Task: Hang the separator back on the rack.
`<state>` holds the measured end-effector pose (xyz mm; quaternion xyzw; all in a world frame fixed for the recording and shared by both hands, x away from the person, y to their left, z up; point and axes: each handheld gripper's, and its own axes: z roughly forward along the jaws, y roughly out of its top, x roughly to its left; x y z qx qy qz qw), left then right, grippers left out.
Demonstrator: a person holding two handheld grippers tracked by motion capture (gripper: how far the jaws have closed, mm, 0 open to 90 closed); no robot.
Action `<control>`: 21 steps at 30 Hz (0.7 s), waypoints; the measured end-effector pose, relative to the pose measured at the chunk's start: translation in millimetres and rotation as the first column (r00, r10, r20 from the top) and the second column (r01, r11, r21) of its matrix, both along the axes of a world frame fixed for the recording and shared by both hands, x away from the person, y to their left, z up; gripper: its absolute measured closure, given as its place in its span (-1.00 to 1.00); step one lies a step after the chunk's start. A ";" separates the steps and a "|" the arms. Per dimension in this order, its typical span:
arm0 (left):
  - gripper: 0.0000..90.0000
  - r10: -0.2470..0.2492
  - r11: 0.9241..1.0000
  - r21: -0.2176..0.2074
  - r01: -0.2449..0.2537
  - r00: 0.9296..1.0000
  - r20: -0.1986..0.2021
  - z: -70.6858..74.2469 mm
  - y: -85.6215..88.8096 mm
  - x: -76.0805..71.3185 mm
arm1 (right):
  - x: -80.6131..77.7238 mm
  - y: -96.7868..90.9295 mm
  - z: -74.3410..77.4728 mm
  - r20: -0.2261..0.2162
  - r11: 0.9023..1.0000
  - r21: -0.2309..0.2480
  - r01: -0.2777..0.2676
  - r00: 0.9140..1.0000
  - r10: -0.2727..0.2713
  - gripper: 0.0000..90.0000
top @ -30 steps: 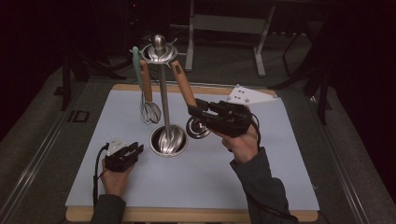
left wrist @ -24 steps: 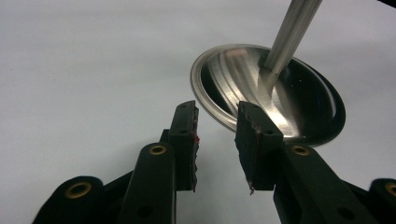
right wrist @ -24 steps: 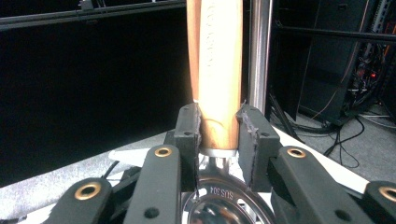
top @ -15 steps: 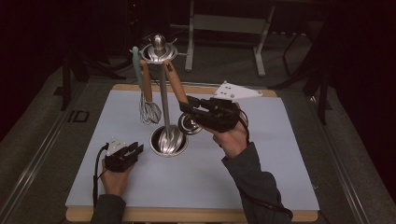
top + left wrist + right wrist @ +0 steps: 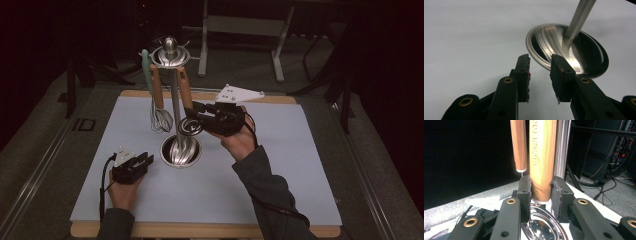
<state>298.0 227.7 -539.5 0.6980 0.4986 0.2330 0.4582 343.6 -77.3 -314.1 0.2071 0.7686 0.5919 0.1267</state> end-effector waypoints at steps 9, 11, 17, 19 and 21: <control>0.53 -0.001 1.000 0.004 0.001 1.000 0.001 0.0 -0.2 0.0 | -1.0 1.2 -0.8 0.012 0.999 -0.036 0.018 1.000 -0.018 0.53; 0.53 0.000 1.000 0.003 0.000 1.000 0.002 -0.1 -0.3 0.0 | -1.1 0.3 -1.6 0.010 0.999 -0.039 0.020 1.000 -0.019 0.51; 0.53 0.000 1.000 0.003 0.000 1.000 0.003 -0.1 -0.3 0.0 | -1.1 -3.7 -4.6 0.003 0.999 -0.045 0.026 1.000 -0.026 0.46; 0.53 0.000 1.000 0.004 0.000 1.000 0.005 -0.1 -0.5 -0.1 | -0.8 -4.8 -5.3 0.002 0.998 -0.054 0.025 1.000 -0.025 0.45; 0.53 0.001 1.000 0.002 -0.001 1.000 0.005 -0.2 -0.5 0.0 | -0.7 -5.8 -6.0 0.001 0.998 -0.067 0.018 1.000 -0.018 0.43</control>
